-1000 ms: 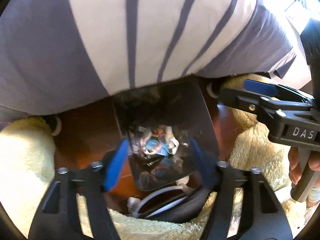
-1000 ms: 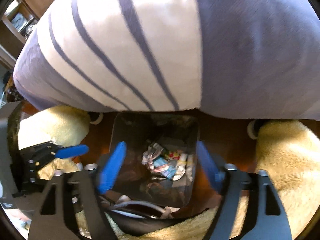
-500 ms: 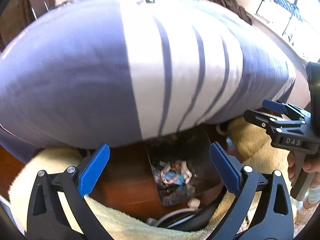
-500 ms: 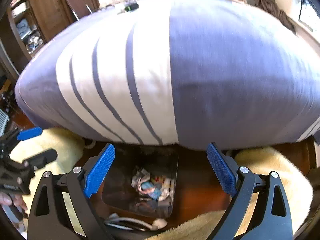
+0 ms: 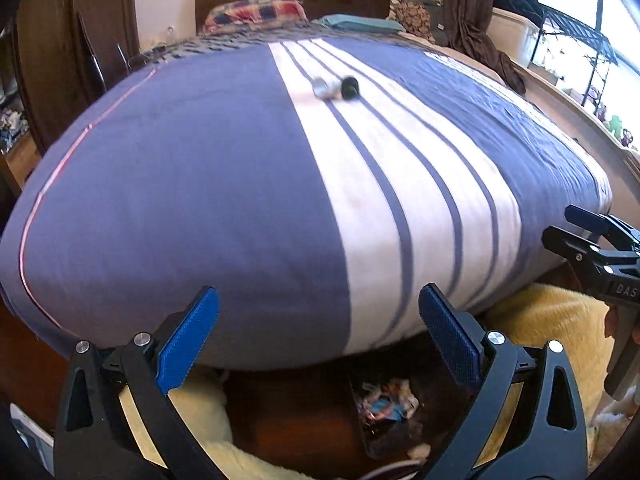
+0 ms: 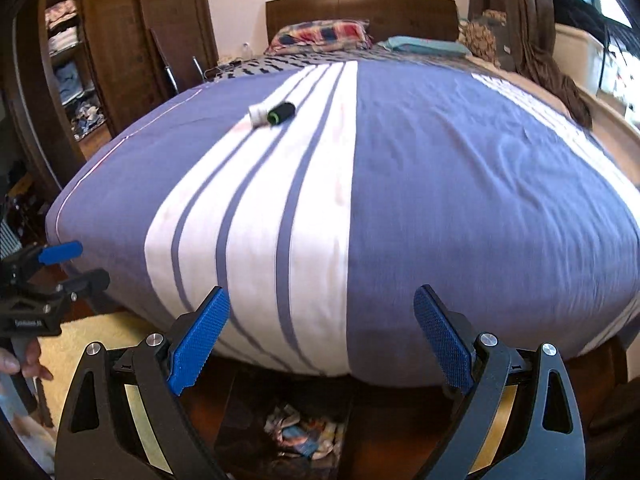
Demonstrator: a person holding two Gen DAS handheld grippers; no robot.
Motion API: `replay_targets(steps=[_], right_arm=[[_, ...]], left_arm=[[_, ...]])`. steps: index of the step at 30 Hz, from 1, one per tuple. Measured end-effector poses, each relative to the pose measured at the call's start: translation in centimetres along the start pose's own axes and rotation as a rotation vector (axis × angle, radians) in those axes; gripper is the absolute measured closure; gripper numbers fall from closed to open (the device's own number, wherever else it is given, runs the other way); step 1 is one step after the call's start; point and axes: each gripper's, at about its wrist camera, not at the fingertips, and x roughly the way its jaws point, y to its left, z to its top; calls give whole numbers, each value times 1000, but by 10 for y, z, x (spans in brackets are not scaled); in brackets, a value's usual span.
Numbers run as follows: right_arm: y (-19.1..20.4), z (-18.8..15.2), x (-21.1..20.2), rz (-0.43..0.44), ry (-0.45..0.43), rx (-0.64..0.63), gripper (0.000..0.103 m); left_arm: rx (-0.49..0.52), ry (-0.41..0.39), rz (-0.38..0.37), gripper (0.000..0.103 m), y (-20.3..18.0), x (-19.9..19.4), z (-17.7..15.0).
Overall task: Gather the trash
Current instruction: 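Raise both tools back over the bed toward the tape roll and spool, then grasp the black spool with right tool while left tool grasps the white tape roll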
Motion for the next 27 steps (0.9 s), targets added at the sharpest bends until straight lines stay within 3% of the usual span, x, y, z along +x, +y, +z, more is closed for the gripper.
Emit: replay_targets(steps=[12,18,27], right_arm=[[5,64,27,-14,-41,-36,9],[10,101,62,-14,-40,-49,9],[18,162,150,-2,31,3,11]], left_arm=[[-1,-46,44,8,22,28,71],[4,-44,47,8,29,56,103],[9,-7,49,8,35,107,137]])
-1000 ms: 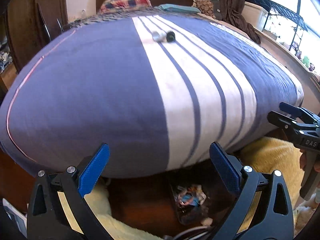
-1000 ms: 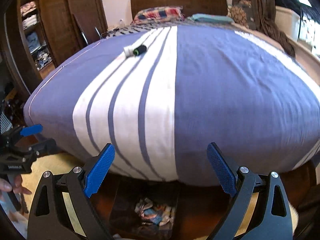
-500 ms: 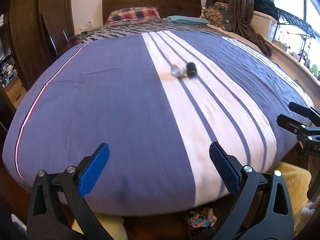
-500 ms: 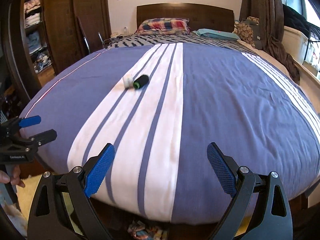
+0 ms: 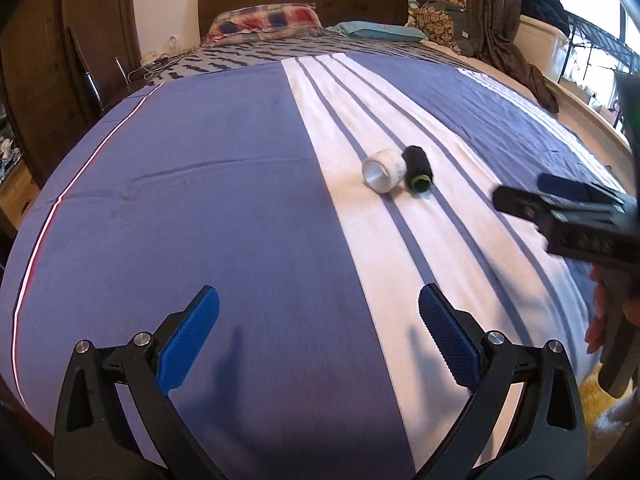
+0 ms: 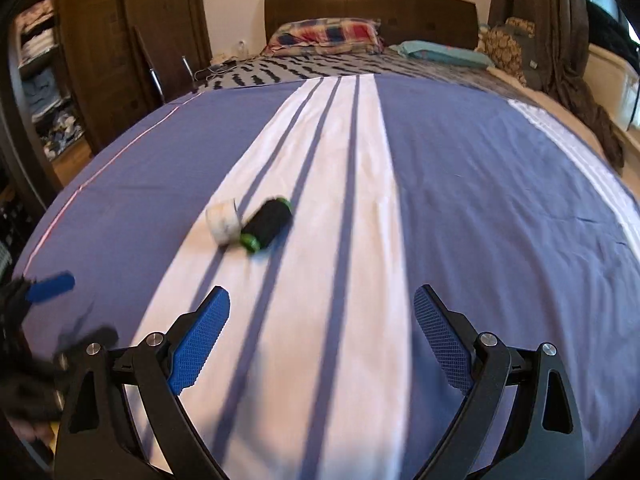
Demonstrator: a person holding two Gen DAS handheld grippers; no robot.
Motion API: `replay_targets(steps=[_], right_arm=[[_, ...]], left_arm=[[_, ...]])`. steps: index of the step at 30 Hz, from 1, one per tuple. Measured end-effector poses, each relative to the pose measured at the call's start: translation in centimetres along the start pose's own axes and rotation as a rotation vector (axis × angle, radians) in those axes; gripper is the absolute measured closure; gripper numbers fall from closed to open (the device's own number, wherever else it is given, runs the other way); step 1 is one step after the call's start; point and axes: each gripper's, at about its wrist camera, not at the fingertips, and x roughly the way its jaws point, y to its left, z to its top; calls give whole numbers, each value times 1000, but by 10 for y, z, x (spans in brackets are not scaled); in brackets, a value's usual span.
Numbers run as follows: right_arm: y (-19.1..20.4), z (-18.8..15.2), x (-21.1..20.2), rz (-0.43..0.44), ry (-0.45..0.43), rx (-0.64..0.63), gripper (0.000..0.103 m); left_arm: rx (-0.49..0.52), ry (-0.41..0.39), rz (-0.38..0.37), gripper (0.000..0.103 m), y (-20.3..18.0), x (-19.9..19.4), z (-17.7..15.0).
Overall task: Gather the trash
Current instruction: 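Grasp the black spool with right tool while left tool grasps the white tape roll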
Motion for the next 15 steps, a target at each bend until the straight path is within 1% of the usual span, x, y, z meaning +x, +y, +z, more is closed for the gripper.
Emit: replay_targets(steps=[1,3,4,6,9,15], right_arm=[[1,5,8,4,6,12,11],[1,12,18,21,10,31,23],[2,17,25,40,17,43,25],[5,24,38,65,37,64,36],[8,30,52,95,64,82,46],[21,39,79,128,132,85,47]], left_arm=[[-1,0,-2,8,0,3,1],[-5,0,-11,8,2,9,6],[-5,-3,-13,8,3,13,8],[-8,-3,-17,8,4,18,11],[-6,-1,-27,9,4,26,14],[4,7,-31,9,2,38,24]])
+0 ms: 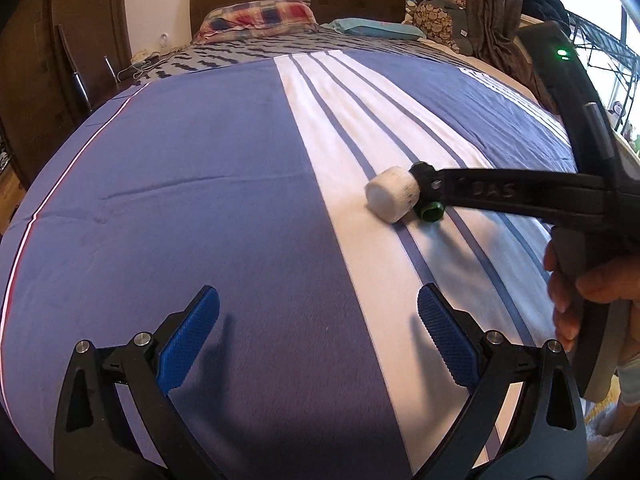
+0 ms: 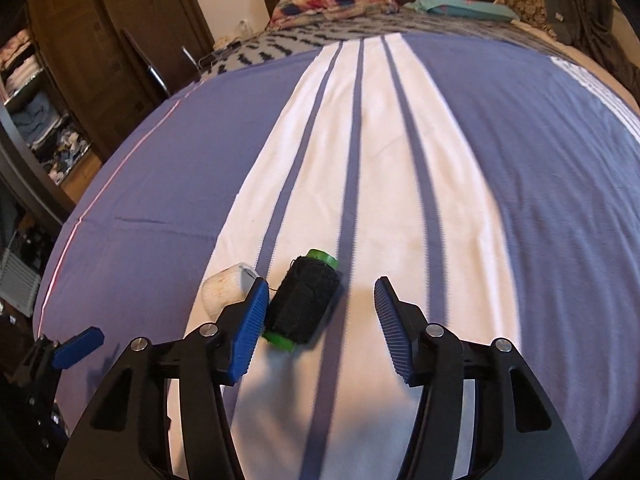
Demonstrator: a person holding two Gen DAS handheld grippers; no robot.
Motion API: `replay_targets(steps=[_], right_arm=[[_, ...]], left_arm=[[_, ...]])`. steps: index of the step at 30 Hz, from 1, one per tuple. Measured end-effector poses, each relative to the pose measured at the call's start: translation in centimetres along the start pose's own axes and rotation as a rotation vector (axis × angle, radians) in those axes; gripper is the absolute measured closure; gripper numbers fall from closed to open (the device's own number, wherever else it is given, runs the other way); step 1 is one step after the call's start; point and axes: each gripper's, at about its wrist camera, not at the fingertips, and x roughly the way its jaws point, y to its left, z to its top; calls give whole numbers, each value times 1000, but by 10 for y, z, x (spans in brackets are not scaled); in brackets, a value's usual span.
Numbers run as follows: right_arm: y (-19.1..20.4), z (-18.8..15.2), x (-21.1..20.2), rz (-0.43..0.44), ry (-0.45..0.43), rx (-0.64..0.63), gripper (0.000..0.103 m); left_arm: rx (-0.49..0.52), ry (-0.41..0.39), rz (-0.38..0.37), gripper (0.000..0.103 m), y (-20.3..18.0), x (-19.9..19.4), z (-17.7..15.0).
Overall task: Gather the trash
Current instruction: 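Grasp the black spool with right tool while left tool grasps the white tape roll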
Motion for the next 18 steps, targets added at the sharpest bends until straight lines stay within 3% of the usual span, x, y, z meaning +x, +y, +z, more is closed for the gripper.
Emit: replay_targets(steps=[2,4,9,18], right_arm=[[2,2,4,5,8,-2,49],[2,3,4,13,13,-2,66],[-2,3,1,34,23,-27,75],[-33,15,-35,-16,-73,-24,75]], left_arm=[[6,2,-1,9,-3,4,2],[11,4,-4,9,-6,7,5],[17,13,-14,10,-14,18,10],[20,11,-38,20,-30,38,36]])
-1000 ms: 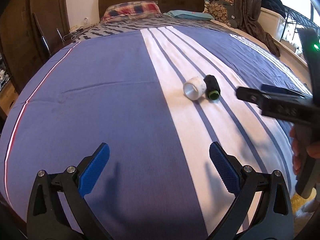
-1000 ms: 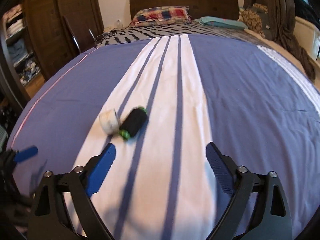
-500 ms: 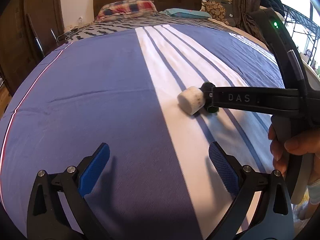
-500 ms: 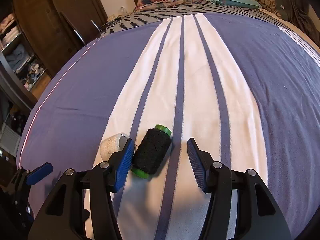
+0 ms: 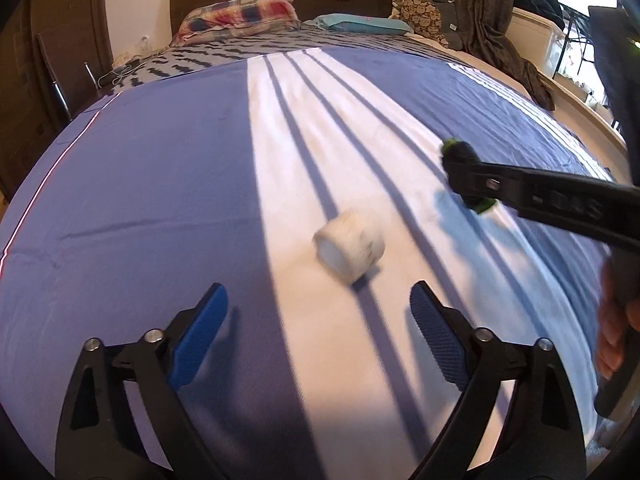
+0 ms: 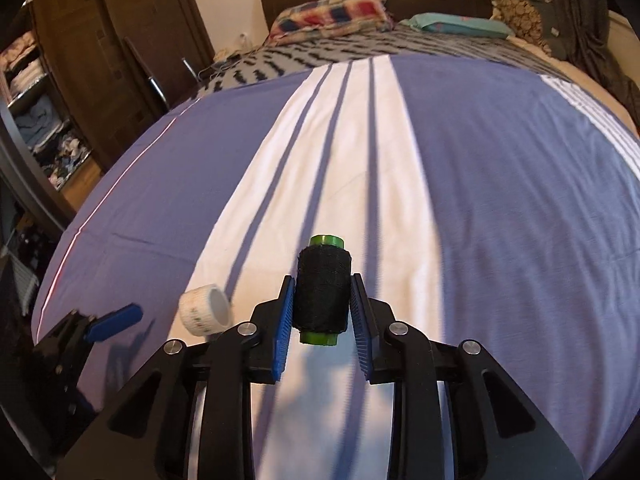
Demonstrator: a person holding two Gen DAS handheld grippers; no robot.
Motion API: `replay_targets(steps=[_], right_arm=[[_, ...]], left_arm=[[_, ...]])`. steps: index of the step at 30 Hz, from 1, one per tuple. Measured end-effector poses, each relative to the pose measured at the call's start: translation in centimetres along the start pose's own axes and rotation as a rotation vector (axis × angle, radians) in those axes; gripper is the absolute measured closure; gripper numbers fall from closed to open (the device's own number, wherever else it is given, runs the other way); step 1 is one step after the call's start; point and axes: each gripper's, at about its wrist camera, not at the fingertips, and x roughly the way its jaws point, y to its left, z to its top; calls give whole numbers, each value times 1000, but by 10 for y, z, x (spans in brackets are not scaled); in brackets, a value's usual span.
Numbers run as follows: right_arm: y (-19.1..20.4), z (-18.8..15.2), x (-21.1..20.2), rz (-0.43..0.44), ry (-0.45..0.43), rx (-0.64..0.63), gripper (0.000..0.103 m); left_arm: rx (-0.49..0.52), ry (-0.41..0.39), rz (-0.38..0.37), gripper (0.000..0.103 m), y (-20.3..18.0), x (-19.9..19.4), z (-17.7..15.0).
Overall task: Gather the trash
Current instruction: 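Grasp the black spool with right tool while left tool grasps the white tape roll, then lower the tape roll and spool into the floor bin and open both tools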
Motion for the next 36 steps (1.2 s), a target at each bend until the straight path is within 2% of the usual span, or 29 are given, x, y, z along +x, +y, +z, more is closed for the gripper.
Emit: replay_targets(steps=[2,7,9,10,15,21,27,36], right_arm=[[-8,0,-6,-10,-10,-7,75],[-21,-6,-17,-21,-18,-19,75],[-23,-9,-20,-24,-19,-23,75],[-24,-13,-23,-29,-19,-26,75],[-29,-27,-40,-34,-24,-21,75],[-26,-45,-65,-39,-45,-35,75],[-15,-73,-103,-42,-78,-69,75],[3,-118,-186,-37,-185,-111,75]], left_arm=[[-9,4,-6,30,-3,8,7],[-27,27,-16,44,-6,24,17],[-27,29,-22,56,-7,25,19],[-26,33,-29,68,-8,25,20],[-16,37,-37,68,-11,14,13],[-16,7,-44,68,-16,-20,-6],[16,-43,-52,68,-34,-70,-32],[57,-121,-87,68,-62,-149,-71]])
